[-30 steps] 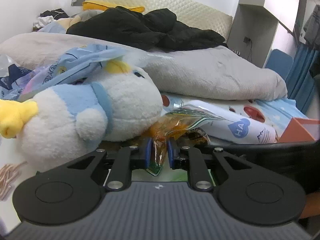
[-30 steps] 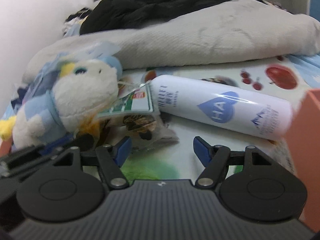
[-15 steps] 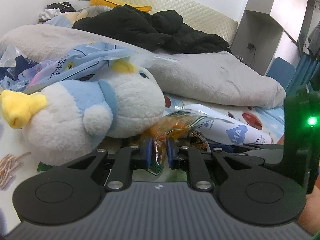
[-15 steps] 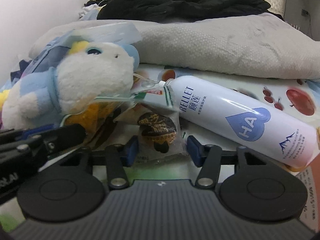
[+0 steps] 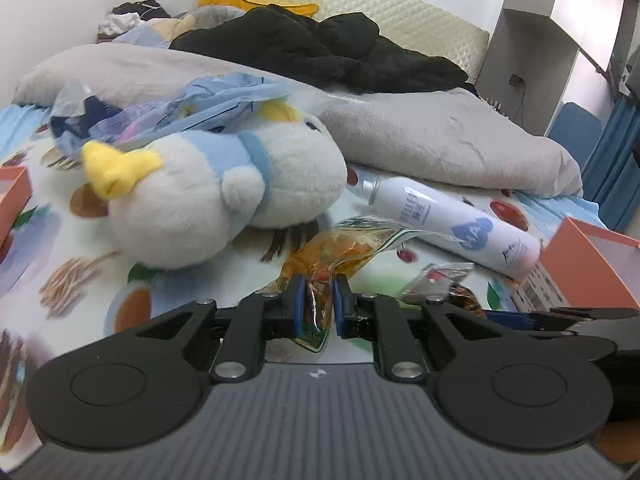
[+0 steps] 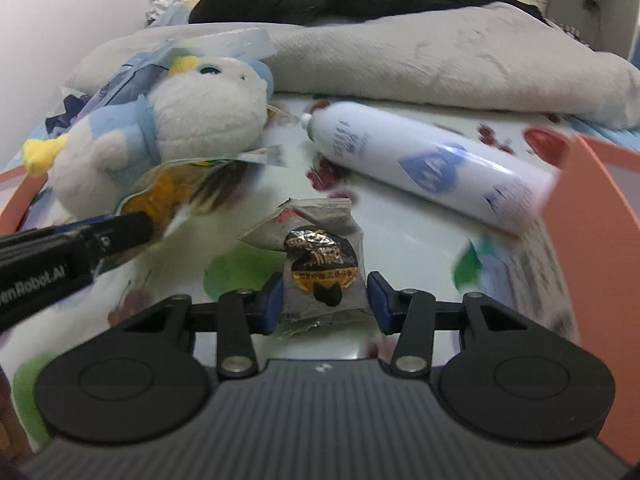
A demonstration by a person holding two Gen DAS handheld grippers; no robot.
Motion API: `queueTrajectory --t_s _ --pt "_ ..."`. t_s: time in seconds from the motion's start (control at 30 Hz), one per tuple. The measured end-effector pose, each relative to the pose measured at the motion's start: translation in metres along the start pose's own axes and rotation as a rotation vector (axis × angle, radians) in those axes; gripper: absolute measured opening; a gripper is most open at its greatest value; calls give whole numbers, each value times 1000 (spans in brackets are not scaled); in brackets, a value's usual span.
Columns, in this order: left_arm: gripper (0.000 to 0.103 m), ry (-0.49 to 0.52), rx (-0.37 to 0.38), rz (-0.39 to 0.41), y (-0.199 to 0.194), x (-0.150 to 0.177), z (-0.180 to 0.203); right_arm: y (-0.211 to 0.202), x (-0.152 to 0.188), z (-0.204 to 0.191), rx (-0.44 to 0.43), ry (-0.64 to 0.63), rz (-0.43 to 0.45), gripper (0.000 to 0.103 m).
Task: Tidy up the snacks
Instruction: 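Grasp the green-labelled pickle packet with the left tool while the right tool grasps the wrapped candy, then carry the pickle packet and wrapped candy in both tools into the pink box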
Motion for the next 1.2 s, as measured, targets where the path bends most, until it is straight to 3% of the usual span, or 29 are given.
queueTrajectory --t_s 0.27,0.8,0.97,1.2 --pt "17 -20 -15 -32 -42 20 6 -46 27 10 14 84 -20 46" --pt "16 -39 -47 -101 -129 55 29 -131 80 -1 -35 72 -46 37" --pt "15 -61 -32 -106 -141 60 41 -142 81 6 -51 80 -53 34" --pt "15 -80 -9 -78 -154 37 61 -169 60 18 -48 73 -2 31"
Point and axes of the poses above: each gripper's, at about its wrist camera, not at the fingertips, and y roughly the way its jaws point, z to its right, x to its underside, the point moved 4 cm from there along y, roughly the way its jaws point, and after that the axes turned 4 degrees about z, right-handed, at the moved point
